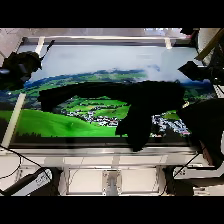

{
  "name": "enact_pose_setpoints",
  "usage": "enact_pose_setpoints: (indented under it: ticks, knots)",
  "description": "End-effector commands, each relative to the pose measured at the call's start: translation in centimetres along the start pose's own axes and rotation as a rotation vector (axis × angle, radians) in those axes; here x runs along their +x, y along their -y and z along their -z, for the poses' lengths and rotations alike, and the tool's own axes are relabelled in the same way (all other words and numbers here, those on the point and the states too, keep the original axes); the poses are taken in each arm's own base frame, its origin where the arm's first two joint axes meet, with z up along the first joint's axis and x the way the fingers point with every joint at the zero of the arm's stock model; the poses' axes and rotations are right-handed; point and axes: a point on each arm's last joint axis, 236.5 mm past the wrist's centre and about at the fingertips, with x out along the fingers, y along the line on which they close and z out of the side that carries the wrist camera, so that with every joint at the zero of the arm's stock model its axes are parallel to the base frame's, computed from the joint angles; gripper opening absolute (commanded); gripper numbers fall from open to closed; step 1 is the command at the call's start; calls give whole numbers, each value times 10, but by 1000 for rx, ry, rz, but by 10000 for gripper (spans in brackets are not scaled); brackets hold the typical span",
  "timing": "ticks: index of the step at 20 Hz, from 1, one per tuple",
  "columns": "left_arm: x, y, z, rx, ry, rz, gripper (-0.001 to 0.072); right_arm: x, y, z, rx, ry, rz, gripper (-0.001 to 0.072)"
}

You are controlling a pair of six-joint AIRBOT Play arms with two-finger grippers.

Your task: Fold the clothes and pants, and hang the long-sleeved shirts on hangers.

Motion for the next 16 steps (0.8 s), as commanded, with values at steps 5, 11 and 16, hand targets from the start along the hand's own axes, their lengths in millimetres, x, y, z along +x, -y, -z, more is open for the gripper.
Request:
enact_pose_setpoints:
  ticks: [5,11,16]
  knots:
    - [54,73,172,101,-336,142,14,-76,79,20,30,-92,145,384]
    - [52,187,345,605,-492,410,179,-115,59,26,-28,-104,117,384]
    - [88,231,414,162,-653,370,699,-107,36,38,-78,-159,61,384]
